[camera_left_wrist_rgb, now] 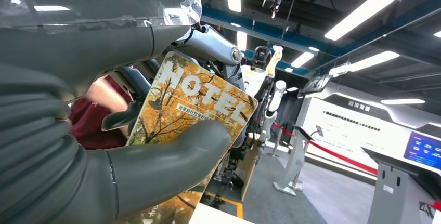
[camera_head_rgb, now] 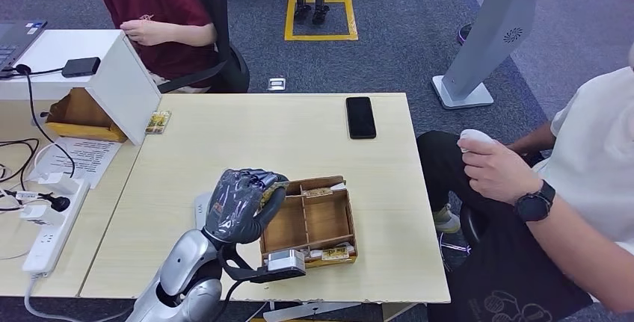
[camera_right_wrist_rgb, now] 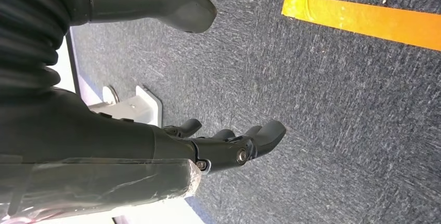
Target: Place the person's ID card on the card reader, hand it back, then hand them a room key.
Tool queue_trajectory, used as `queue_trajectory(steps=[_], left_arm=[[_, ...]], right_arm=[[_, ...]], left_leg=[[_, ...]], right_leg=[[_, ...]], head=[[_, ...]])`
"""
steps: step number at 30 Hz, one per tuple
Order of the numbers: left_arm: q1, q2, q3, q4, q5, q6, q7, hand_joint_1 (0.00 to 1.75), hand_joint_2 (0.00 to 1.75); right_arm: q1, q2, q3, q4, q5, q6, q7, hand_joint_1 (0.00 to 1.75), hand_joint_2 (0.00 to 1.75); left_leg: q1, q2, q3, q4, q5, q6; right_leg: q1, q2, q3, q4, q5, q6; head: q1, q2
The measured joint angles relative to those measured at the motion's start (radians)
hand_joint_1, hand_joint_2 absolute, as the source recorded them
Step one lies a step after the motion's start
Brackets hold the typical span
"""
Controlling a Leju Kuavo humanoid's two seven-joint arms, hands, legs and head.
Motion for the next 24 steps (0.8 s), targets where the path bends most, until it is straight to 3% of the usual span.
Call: queue_trajectory(steps=[11,15,19,24], left_arm=[[-0.03,0.007,0.011,0.006,0.025,-0.006,0.045,1.75,1.75],[-0.125,0.004,0.077,0.096,0.048,-0.041,0.113,1.75,1.75],[-0.26,0.002,0.177,0.291,0.014,-0.048,0.178,1.75,1.75],[-0.365,0.002,0.292,0.485,0.005,-0.028,0.189,1.75,1.75]], right_arm=[[-0.002,0.001,-0.001,0.0,0.013,0.002,0.001,0.0,1.75],[-0.013,0.003,0.0,-0.001,0.04,0.009,0.013,0.0,1.75],[-0.028,0.005,0.003,-0.002,0.058,0.014,0.025,0.0,1.75],[-0.03,0.005,0.004,-0.004,0.062,0.013,0.03,0.0,1.75]], left_leg=[[0.0,0.0,0.0,0.0,0.0,0.0],[0.0,0.0,0.0,0.0,0.001,0.0],[0.0,0.0,0.0,0.0,0.004,-0.001],[0.0,0.0,0.0,0.0,0.005,-0.002]], right_leg=[[0.0,0.0,0.0,0.0,0.0,0.0],[0.0,0.0,0.0,0.0,0.001,0.0],[0.0,0.0,-0.001,0.001,0.004,-0.001],[0.0,0.001,-0.001,0.001,0.004,-0.001]], head=[[0.0,0.0],[0.0,0.0],[0.0,0.0],[0.0,0.0]])
